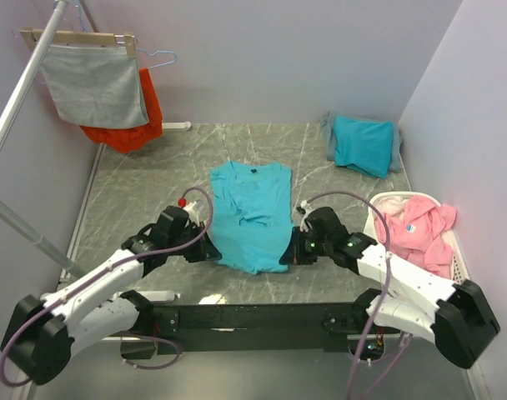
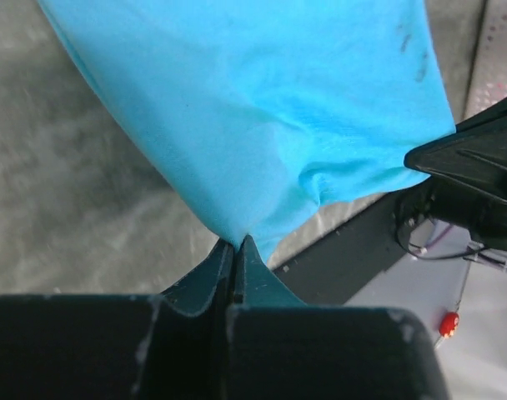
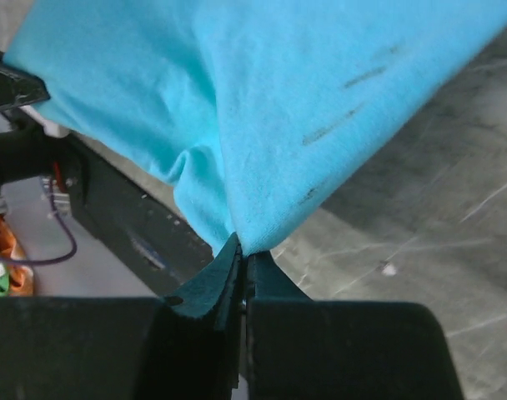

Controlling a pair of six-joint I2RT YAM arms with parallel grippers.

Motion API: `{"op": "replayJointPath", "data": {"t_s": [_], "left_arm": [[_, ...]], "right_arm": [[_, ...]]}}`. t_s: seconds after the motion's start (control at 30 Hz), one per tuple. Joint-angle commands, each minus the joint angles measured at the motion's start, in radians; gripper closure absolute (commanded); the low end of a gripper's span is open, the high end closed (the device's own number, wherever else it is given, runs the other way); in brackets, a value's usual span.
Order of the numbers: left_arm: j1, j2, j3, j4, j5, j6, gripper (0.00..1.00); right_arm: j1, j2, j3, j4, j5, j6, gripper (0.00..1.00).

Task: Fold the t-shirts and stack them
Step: Fold the tshirt

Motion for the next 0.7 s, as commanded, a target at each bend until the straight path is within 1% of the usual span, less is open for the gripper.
{"op": "replayJointPath", "data": {"t_s": [0.0, 0.1, 0.17, 0.27, 0.3, 0.33, 0.37, 0.4, 0.47, 0.5, 0.53, 0.57, 0.6, 0.63, 0.67], "left_arm": [[-0.023, -0.113, 0.056, -0.095, -0.077, -0.060, 0.99], [-0.023, -0.098, 0.149, -0.154, -0.152, -0.033, 0.99], [-0.021, -0.068, 0.213, -0.161, -0.206, -0.007, 0.99], [-0.017, 0.033, 0.292, -0.132, -0.250, 0.037, 0.99], [-0.008, 0.098, 0.315, -0.119, -0.264, 0.052, 0.99], [0.000, 0.134, 0.338, -0.111, -0.270, 0.078, 0.99], [0.009, 0.168, 0.379, -0.074, -0.267, 0.091, 0.99], [0.032, 0.238, 0.402, -0.057, -0.249, 0.106, 0.99], [0.057, 0.310, 0.473, -0.013, -0.241, 0.141, 0.99], [0.086, 0.382, 0.499, -0.004, -0.231, 0.152, 0.99], [0.100, 0.416, 0.525, 0.006, -0.215, 0.170, 0.99], [0.114, 0.485, 0.575, 0.024, -0.209, 0.178, 0.99], [0.143, 0.522, 0.603, 0.029, -0.201, 0.200, 0.99], [0.155, 0.556, 0.629, 0.033, -0.183, 0.207, 0.99], [0.169, 0.623, 0.684, 0.036, -0.175, 0.217, 0.99]], "right_arm": [[0.019, -0.109, 0.033, -0.083, 0.032, 0.039, 1.00], [0.013, -0.121, 0.100, -0.123, 0.099, 0.013, 0.99], [0.002, -0.092, 0.158, -0.135, 0.165, -0.017, 0.97], [-0.053, -0.014, 0.227, -0.111, 0.199, -0.062, 0.97], [-0.071, 0.007, 0.241, -0.097, 0.194, -0.079, 0.97], [-0.108, 0.062, 0.261, -0.086, 0.185, -0.093, 0.97], [-0.124, 0.095, 0.302, -0.071, 0.182, -0.117, 0.97], [-0.137, 0.159, 0.326, -0.065, 0.176, -0.131, 0.97], [-0.180, 0.228, 0.397, -0.046, 0.165, -0.165, 0.97], [-0.197, 0.301, 0.428, -0.046, 0.148, -0.175, 0.97], [-0.208, 0.339, 0.456, -0.043, 0.128, -0.188, 0.98], [-0.231, 0.375, 0.512, -0.036, 0.115, -0.201, 0.98], [-0.245, 0.450, 0.543, -0.037, 0.098, -0.212, 0.99], [-0.257, 0.487, 0.573, -0.032, 0.082, -0.223, 0.99], [-0.280, 0.526, 0.637, -0.037, 0.073, -0.232, 1.00]]}}
